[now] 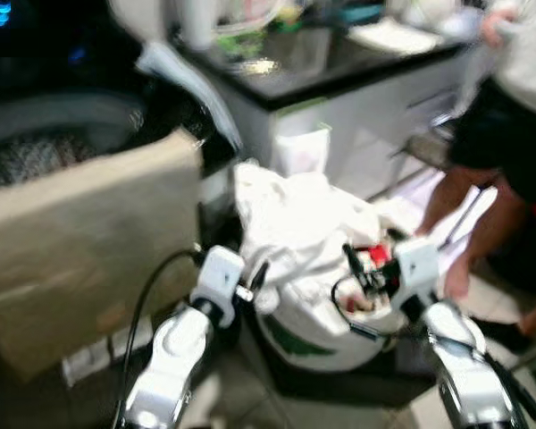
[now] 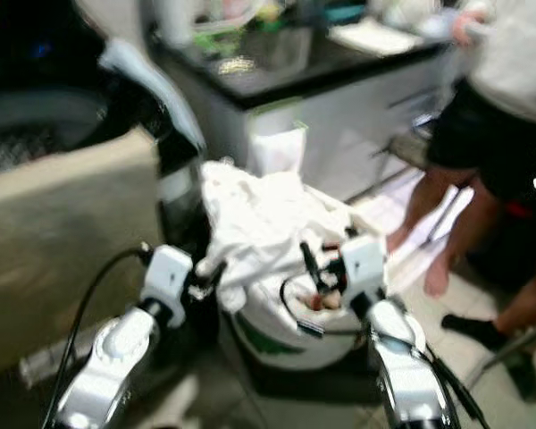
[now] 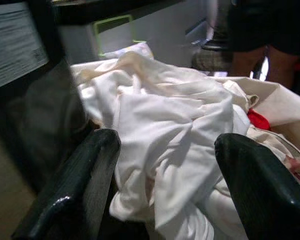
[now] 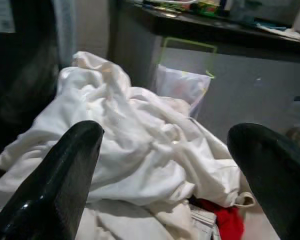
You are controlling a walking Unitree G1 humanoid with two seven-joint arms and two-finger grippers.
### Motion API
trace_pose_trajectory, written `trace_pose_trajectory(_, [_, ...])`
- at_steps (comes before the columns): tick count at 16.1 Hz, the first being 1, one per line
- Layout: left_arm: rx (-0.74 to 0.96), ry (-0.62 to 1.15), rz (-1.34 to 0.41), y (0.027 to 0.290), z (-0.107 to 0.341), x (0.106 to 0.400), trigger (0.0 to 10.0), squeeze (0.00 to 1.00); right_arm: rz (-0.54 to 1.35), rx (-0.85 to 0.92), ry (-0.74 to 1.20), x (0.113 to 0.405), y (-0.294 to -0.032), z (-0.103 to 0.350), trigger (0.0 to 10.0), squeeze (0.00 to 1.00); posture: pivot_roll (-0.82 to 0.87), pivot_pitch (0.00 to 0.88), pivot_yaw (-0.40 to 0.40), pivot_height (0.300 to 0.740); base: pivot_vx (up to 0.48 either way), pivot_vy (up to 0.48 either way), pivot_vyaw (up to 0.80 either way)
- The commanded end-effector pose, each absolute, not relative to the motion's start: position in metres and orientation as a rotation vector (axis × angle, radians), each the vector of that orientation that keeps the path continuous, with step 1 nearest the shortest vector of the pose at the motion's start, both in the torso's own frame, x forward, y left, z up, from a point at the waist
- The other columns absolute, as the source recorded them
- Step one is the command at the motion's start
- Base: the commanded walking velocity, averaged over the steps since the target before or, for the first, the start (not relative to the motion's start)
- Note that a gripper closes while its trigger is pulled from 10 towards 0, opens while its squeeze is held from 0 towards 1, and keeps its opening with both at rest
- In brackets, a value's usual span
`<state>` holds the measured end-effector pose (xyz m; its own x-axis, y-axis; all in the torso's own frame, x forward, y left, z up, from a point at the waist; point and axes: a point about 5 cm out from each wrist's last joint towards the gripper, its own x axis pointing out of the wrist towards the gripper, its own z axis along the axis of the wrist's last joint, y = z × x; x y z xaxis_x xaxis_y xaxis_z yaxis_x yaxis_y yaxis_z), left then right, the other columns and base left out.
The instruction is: Clothes washing
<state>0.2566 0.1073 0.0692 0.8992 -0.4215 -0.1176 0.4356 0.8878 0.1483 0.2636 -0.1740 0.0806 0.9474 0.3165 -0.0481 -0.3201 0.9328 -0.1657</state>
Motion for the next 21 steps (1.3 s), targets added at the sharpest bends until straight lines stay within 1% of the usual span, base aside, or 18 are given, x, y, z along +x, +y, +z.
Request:
trace_pose_trajectory(1, [0.189, 0.052, -0.437, 0.103, 0.073, 0.256, 10.0, 0.00, 0.319, -0.179, 0.020, 0.267, -0.176, 0.082, 10.0, 0.00, -0.04, 0.000, -0.023, 0.740, 0.000, 0.000, 0.00])
trace_pose_trajectory(4, [0.204, 0.039, -0.426, 0.104, 0.078, 0.257, 10.0, 0.00, 0.319, -0.180, 0.018, 0.270, -0.175, 0.082, 10.0, 0.00, -0.03, 0.000, -0.025, 0.740, 0.000, 0.000, 0.00])
trace_pose_trajectory(6, [0.318, 0.008, -0.458, 0.111, 0.081, 0.265, 10.0, 0.00, 0.314, -0.182, 0.009, 0.274, -0.173, 0.084, 10.0, 0.00, -0.02, 0.000, -0.027, 0.740, 0.000, 0.000, 0.00])
trace_pose_trajectory(7, [0.443, 0.032, -0.510, 0.114, 0.071, 0.271, 10.0, 0.00, 0.313, -0.179, 0.000, 0.276, -0.172, 0.086, 10.0, 0.00, -0.03, 0.000, -0.024, 0.740, 0.000, 0.000, 0.00])
trace_pose_trajectory(9, [0.490, 0.100, -0.545, 0.112, 0.059, 0.277, 10.0, 0.00, 0.328, -0.171, -0.018, 0.278, -0.166, 0.092, 10.0, 0.00, -0.03, 0.000, -0.018, 0.740, 0.000, 0.000, 0.00])
trace_pose_trajectory(11, [0.470, 0.127, -0.536, 0.106, 0.054, 0.284, 10.0, 0.00, 0.390, -0.172, -0.043, 0.283, -0.149, 0.098, 10.0, 0.00, -0.07, 0.000, 0.003, 0.740, 0.000, 0.000, 0.00])
trace_pose_trajectory(13, [0.462, 0.145, -0.526, 0.098, 0.046, 0.291, 10.0, 0.00, 0.463, -0.202, -0.057, 0.292, -0.130, 0.099, 10.0, 0.00, -0.09, 0.000, 0.005, 0.740, 0.000, 0.000, 0.00])
trace_pose_trajectory(19, [0.423, 0.161, -0.495, 0.097, 0.041, 0.298, 10.0, 0.00, 0.467, -0.198, -0.035, 0.292, -0.129, 0.093, 10.0, 0.00, -0.09, 0.000, 0.000, 0.740, 0.000, 0.000, 0.00])
trace_pose_trajectory(21, [0.397, 0.119, -0.446, 0.107, 0.051, 0.305, 10.0, 0.00, 0.453, -0.200, -0.018, 0.291, -0.134, 0.089, 10.0, 0.00, -0.08, 0.000, 0.000, 0.740, 0.000, 0.000, 0.00])
